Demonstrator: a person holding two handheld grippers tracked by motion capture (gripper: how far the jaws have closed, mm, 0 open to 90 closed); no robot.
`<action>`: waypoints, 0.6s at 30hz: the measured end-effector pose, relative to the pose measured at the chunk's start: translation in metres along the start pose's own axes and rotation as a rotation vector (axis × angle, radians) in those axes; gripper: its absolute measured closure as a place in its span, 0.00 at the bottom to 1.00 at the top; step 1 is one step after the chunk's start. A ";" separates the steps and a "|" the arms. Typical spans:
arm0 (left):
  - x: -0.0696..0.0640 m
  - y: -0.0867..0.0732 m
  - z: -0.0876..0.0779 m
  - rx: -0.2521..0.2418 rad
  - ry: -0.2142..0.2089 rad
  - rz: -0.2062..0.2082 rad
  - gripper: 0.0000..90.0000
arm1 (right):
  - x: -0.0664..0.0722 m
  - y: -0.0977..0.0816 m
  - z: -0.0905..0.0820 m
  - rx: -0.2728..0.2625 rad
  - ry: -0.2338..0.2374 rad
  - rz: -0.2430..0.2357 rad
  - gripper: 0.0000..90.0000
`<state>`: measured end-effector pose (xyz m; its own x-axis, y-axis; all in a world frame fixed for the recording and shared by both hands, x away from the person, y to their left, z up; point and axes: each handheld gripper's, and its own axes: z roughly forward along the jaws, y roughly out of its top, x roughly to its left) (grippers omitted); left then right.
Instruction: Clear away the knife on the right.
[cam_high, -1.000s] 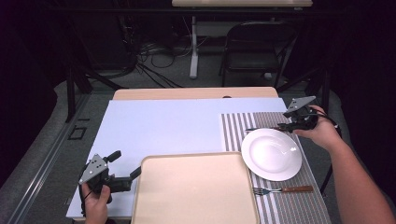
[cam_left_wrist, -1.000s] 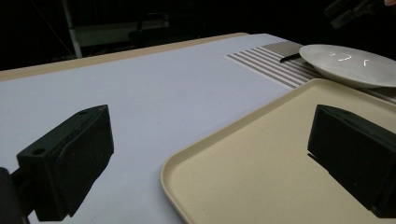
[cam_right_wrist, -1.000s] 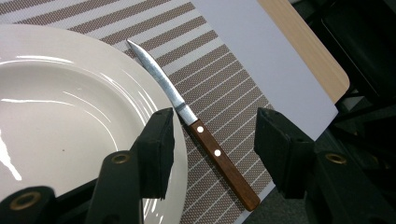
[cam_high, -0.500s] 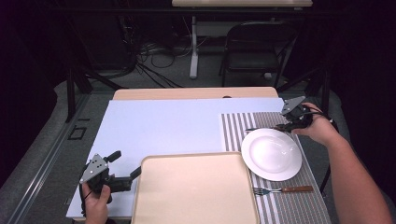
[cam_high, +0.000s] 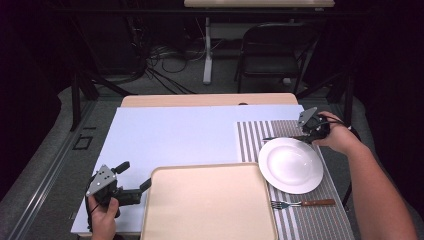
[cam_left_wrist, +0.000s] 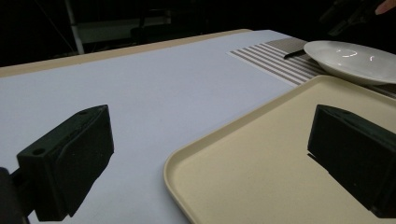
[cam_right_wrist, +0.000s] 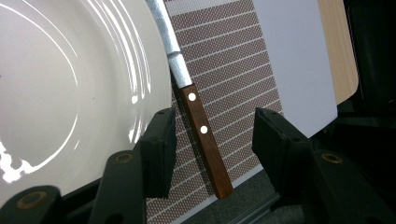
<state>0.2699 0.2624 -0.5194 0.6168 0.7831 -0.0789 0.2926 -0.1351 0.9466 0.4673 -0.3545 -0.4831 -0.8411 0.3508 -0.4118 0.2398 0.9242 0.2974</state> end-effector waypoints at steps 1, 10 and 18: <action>0.000 0.000 0.000 0.001 0.000 0.001 0.00 | 0.000 0.001 0.001 -0.003 -0.001 -0.013 0.56; 0.001 -0.001 0.000 0.003 0.005 0.000 0.00 | -0.004 0.003 0.008 0.056 0.012 -0.056 0.58; 0.002 -0.001 0.000 0.005 0.011 0.002 0.00 | -0.008 0.001 0.013 0.094 0.021 -0.072 0.61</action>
<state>0.2708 0.2637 -0.5206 0.6098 0.7891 -0.0733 0.2947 -0.1400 0.9453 0.4806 -0.3541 -0.4906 -0.8677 0.2802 -0.4105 0.2215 0.9574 0.1852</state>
